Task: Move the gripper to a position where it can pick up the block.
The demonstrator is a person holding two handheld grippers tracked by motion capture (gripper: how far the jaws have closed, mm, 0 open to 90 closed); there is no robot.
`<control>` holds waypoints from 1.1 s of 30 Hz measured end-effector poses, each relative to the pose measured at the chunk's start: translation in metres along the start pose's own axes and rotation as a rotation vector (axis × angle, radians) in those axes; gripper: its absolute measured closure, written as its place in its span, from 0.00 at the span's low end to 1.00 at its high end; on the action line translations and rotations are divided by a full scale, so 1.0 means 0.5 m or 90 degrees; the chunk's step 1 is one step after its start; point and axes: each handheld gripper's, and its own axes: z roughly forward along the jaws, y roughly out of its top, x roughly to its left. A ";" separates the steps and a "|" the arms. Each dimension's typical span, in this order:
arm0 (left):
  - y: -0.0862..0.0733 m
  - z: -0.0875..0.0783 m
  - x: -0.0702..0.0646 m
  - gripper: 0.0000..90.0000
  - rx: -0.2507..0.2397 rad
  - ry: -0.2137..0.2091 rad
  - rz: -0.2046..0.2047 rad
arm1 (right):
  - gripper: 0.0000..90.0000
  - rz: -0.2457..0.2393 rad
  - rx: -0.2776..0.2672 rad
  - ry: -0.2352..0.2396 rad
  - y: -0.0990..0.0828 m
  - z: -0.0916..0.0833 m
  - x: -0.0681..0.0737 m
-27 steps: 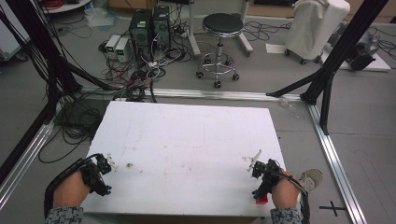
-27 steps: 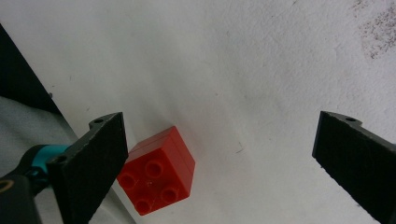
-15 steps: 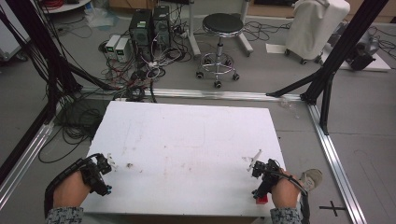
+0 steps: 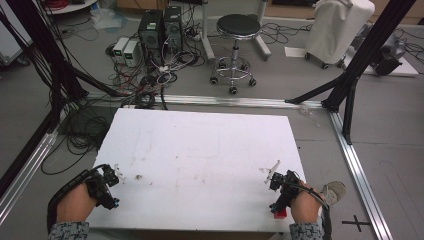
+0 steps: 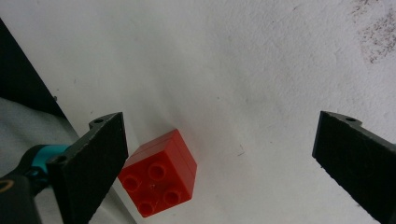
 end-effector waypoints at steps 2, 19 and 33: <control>0.001 0.000 -0.001 0.24 -0.002 0.001 0.000 | 0.03 -0.002 -0.005 -0.001 -0.001 -0.002 -0.001; 0.002 0.006 -0.001 0.24 -0.004 -0.001 0.002 | 0.03 -0.089 -0.050 -0.008 -0.021 -0.026 0.001; 0.001 0.006 0.000 0.24 -0.005 -0.002 -0.002 | 0.03 -0.212 -0.052 -0.015 -0.035 -0.046 0.017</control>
